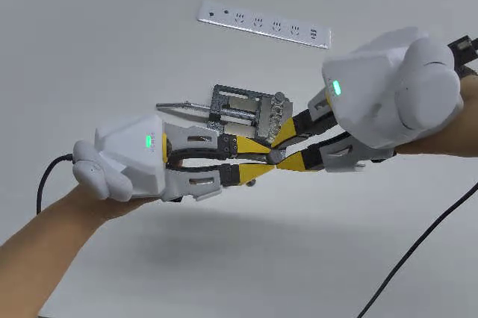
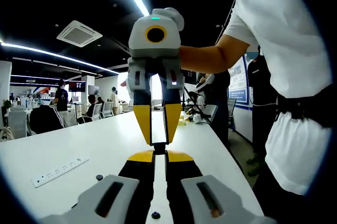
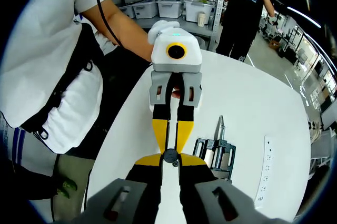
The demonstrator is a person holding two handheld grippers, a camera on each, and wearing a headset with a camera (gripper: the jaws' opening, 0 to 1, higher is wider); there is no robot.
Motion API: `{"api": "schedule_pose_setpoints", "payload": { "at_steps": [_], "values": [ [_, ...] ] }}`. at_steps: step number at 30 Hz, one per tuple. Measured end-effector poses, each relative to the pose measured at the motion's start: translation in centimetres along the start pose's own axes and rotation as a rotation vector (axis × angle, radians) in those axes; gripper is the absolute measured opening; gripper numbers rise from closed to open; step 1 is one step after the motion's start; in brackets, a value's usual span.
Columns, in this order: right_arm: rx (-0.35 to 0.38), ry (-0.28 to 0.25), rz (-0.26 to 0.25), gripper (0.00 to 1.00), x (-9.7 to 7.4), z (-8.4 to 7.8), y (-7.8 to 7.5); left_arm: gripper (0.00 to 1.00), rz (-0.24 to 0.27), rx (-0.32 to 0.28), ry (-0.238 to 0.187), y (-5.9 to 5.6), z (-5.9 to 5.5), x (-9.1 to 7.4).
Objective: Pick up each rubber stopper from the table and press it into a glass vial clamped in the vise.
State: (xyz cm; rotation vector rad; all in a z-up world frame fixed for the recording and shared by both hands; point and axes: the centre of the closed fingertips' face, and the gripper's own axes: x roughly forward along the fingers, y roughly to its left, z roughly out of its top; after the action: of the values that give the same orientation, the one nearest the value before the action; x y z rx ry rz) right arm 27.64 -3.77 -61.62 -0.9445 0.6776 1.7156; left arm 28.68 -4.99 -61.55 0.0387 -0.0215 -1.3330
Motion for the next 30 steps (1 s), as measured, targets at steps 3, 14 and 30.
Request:
{"api": "schedule_pose_setpoints", "payload": {
  "at_steps": [3,14,30],
  "values": [
    [-0.002,0.004,0.0,0.11,0.0,-0.1,0.0,0.02,-0.002,-0.007,-0.002,0.0,0.0,0.1],
    [0.002,0.013,-0.008,0.1,0.0,-0.3,-0.5,0.2,0.013,-0.052,0.02,0.7,-0.4,0.5],
    [0.028,0.051,-0.029,0.1,0.1,-2.0,-2.1,0.35,0.039,-0.083,0.087,2.4,-2.1,-0.1]
  ]
}}
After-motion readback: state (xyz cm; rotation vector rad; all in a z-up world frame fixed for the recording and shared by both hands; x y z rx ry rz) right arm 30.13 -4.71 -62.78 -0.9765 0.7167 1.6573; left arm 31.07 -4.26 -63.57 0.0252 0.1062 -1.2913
